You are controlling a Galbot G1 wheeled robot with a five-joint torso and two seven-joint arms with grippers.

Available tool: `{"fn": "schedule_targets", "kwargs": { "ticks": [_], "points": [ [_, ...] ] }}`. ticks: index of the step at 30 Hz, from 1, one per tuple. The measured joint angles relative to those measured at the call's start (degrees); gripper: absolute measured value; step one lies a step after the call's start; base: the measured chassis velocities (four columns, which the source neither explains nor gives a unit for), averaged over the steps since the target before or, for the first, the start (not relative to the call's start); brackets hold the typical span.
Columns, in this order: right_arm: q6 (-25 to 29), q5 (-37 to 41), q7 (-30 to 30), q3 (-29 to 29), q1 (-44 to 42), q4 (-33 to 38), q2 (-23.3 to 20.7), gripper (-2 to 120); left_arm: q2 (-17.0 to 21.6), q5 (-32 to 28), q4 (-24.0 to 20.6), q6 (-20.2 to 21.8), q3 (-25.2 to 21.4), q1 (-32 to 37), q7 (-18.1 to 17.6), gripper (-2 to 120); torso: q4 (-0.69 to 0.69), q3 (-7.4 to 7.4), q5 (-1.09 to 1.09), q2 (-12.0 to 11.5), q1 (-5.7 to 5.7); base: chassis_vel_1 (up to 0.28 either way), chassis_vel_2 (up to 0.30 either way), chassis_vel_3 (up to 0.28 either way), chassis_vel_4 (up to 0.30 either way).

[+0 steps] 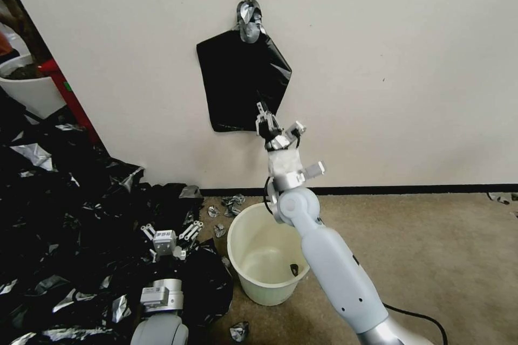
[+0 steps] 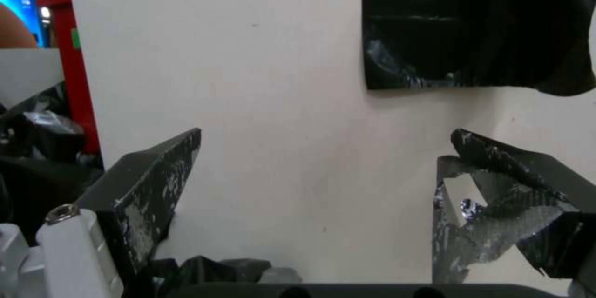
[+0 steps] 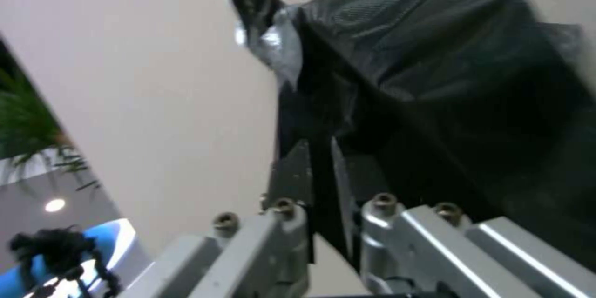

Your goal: Place a trash bag onto the trash bin.

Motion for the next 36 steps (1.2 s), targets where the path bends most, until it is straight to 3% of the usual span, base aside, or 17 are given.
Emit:
{"fn": "schedule_targets", "kwargs": {
  "ticks": [7, 10, 12, 16, 18, 19, 22, 30, 36],
  "points": [
    [-0.99, 1.47, 2.47, -1.74, 11.02, -6.39, 1.53, 37, 0.24, 0.07, -0.03, 0.00, -0.30, 0.12, -0.01, 100, 0.01, 0.01, 0.00, 0.00, 0.00, 0.000, 0.000, 0.000, 0.000],
    [-1.01, 1.51, 2.47, -2.52, 15.77, -9.65, 2.33, 54, 0.32, 0.07, -0.16, 0.03, -0.84, 0.07, -0.01, 100, 0.01, 0.01, 0.00, 0.00, 0.00, 0.000, 0.000, 0.000, 0.000],
    [-1.01, 1.51, 2.45, -2.56, 16.05, -9.90, 2.37, 55, 0.35, 0.07, -0.19, 0.03, -0.88, 0.07, 0.00, 100, 0.01, 0.00, 0.00, 0.00, 0.00, 0.000, 0.000, 0.000, 0.000],
    [-0.97, 1.69, 2.17, -3.10, 17.38, -11.32, 2.35, 72, 0.57, 0.06, -0.12, 0.07, -1.13, -0.02, -0.01, 100, 0.00, 0.00, 0.00, 0.00, 0.00, 0.000, 0.000, 0.000, 0.000],
    [-0.96, 1.69, 2.13, -3.13, 17.46, -11.44, 2.33, 72, 0.58, 0.06, -0.10, 0.07, -1.15, -0.03, -0.01, 100, 0.00, 0.00, 0.00, 0.00, 0.00, 0.000, 0.000, 0.000, 0.000],
    [-0.92, 1.69, 1.99, -3.24, 17.72, -11.82, 2.26, 85, 0.60, 0.06, 0.00, 0.08, -1.19, -0.07, -0.02, 100, 0.01, 0.01, 0.00, 0.00, 0.00, 0.000, 0.000, 0.000, 0.000],
    [-0.74, 1.91, 1.69, -2.94, 18.52, -12.65, 2.32, 96, 0.66, 0.06, 0.27, 0.18, -1.20, -0.24, -0.03, 100, 0.00, 0.00, 0.00, 0.00, 0.00, 0.000, 0.000, 0.000, 0.000],
    [-0.72, 1.66, 1.78, -2.65, 16.95, -13.12, 2.38, 100, 0.53, 0.14, 0.31, 0.29, -1.17, -0.31, -0.03, 100, 0.00, 0.01, 0.01, 0.00, 0.00, 0.000, 0.000, 0.000, 0.000],
    [-0.70, 1.90, 1.12, -1.41, 18.90, -14.61, 2.74, 96, 0.23, 0.28, 0.66, 0.20, -1.24, -0.08, -0.03, 100, 0.00, 0.01, 0.01, 0.00, 0.00, 0.000, 0.000, 0.000, 0.000]
  ]
}}
